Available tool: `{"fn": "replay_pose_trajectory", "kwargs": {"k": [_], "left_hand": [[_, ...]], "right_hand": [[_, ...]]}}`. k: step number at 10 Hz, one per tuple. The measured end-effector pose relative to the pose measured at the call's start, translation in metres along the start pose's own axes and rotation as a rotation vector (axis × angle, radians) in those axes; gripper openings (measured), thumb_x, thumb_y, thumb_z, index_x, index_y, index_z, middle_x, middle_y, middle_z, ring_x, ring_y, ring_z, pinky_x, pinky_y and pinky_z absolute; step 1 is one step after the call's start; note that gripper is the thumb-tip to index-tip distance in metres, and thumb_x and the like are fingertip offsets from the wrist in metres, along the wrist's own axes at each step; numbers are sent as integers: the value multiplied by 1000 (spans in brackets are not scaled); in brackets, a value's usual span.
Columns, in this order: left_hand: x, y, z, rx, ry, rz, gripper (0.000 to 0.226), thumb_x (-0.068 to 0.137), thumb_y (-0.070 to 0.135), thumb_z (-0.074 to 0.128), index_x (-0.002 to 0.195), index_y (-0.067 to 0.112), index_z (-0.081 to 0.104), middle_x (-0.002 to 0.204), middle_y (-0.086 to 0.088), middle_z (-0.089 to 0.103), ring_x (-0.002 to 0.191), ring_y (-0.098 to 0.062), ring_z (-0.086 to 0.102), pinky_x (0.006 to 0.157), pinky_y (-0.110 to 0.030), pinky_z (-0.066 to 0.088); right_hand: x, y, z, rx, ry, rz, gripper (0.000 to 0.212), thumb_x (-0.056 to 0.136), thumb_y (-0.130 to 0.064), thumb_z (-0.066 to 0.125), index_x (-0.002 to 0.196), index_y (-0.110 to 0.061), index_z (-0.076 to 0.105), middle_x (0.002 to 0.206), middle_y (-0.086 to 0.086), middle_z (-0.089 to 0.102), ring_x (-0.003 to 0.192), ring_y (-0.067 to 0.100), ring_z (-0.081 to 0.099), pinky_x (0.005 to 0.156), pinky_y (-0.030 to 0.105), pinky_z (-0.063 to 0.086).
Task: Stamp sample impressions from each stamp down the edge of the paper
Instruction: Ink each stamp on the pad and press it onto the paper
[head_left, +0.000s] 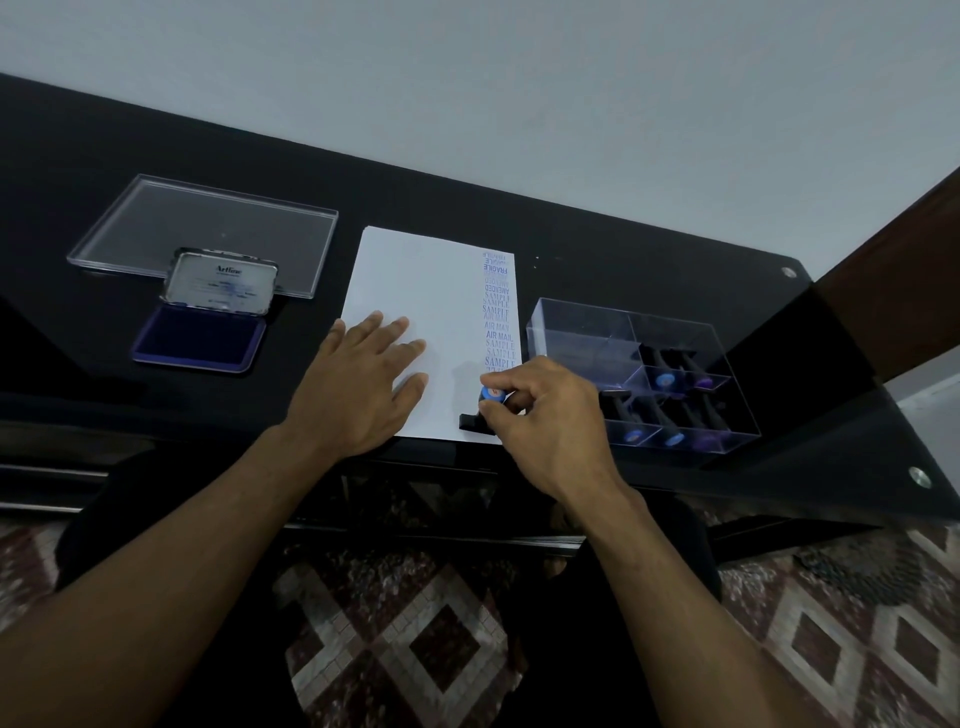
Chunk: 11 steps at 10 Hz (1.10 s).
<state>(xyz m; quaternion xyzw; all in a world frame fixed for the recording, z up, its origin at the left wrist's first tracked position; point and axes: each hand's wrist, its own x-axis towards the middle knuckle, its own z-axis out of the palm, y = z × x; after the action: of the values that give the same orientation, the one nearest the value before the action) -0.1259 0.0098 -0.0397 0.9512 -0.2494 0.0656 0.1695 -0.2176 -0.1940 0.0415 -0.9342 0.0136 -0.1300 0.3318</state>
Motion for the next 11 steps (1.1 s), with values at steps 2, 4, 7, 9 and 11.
{"fn": "replay_pose_trajectory", "kwargs": {"k": [2,4,7,9,11], "left_hand": [[0,0,0,2,2,-5,57,100,54,32,145,26,51,158,-3,40,150,-26,28,122,-55,19],[0,1,-1,-18,-2,-11,58,99,56,29,146,27,50,160,-2,38,151,-24,25,123,-54,17],[0,0,0,-19,-2,-14,59,99,57,28,146,28,50,160,-1,38,152,-24,25,123,-54,16],[0,-1,2,-18,-1,-16,59,99,57,28,146,28,50,160,-1,38,152,-23,25,123,-54,17],[1,1,0,-23,-5,-24,62,98,59,26,146,29,49,161,0,36,152,-22,23,124,-53,16]], "right_hand": [[0,0,5,2,-3,-40,21,82,-12,76,103,-16,78,95,-5,69,75,6,66,78,15,53],[0,-5,7,-46,-28,-90,20,82,-10,77,101,-13,77,93,0,69,75,11,66,79,27,56],[1,-7,2,-62,-76,-74,18,81,-11,78,99,-14,77,89,-1,68,76,12,65,80,31,55],[3,-7,2,-46,-90,-51,18,82,-14,78,100,-16,77,90,-4,67,76,8,64,78,22,53],[3,-7,1,-52,-103,-33,18,81,-15,78,100,-17,77,90,-5,67,77,7,63,77,14,50]]}}
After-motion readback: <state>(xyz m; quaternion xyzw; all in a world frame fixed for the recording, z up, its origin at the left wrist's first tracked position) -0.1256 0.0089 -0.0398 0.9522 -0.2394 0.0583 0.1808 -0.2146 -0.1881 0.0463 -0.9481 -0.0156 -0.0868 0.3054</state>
